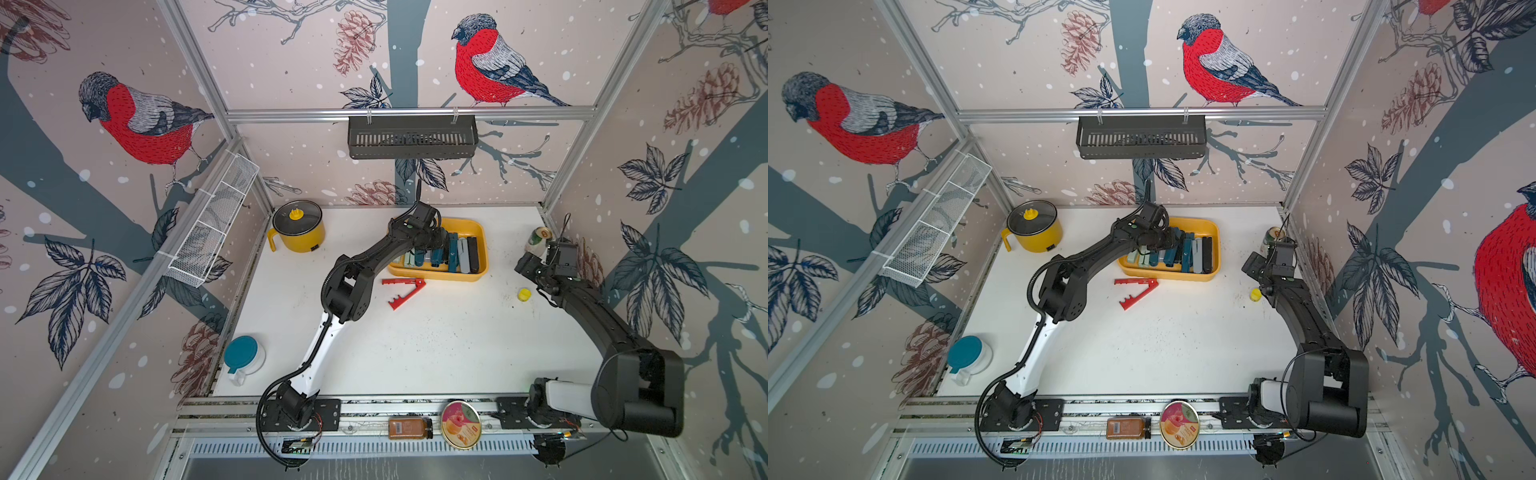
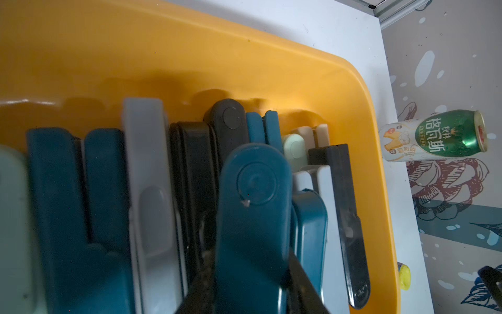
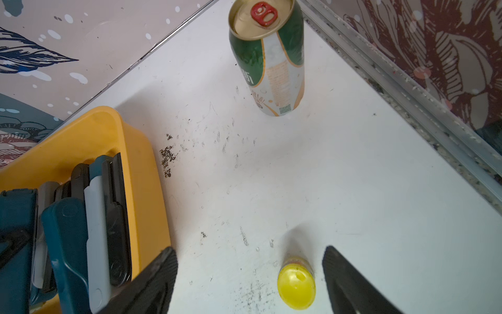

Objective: Put the pruning pliers into the storage box
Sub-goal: Place the pruning pliers in the storage box.

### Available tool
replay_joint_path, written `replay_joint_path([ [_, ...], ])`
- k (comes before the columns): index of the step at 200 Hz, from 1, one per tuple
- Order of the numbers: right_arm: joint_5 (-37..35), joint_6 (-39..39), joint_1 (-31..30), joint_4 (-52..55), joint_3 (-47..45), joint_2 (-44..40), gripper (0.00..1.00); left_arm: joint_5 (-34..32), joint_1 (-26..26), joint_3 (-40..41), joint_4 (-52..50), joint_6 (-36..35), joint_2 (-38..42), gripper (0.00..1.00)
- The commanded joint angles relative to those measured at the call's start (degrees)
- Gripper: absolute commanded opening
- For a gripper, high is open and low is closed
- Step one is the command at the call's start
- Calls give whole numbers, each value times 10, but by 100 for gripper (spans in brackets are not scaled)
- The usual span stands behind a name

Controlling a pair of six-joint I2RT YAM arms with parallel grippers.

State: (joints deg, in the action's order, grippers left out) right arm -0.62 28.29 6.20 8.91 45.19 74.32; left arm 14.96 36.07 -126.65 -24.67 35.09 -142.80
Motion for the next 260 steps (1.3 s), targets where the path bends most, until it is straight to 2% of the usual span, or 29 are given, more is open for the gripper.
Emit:
replay_joint_path([
  [1,1,-2,0,-10,1,-1,85,3,2,-6,18,9,-7,32],
  [127,0,-4,4,-11,-3,-2,85,3,5,-15,20,13,-15,41],
  [186,1,-5,6,-12,-5,-2,85,4,5,-19,20,15,-20,48],
  [260,3,-6,8,-11,-4,-1,85,12,5,-14,30,26,2,48],
])
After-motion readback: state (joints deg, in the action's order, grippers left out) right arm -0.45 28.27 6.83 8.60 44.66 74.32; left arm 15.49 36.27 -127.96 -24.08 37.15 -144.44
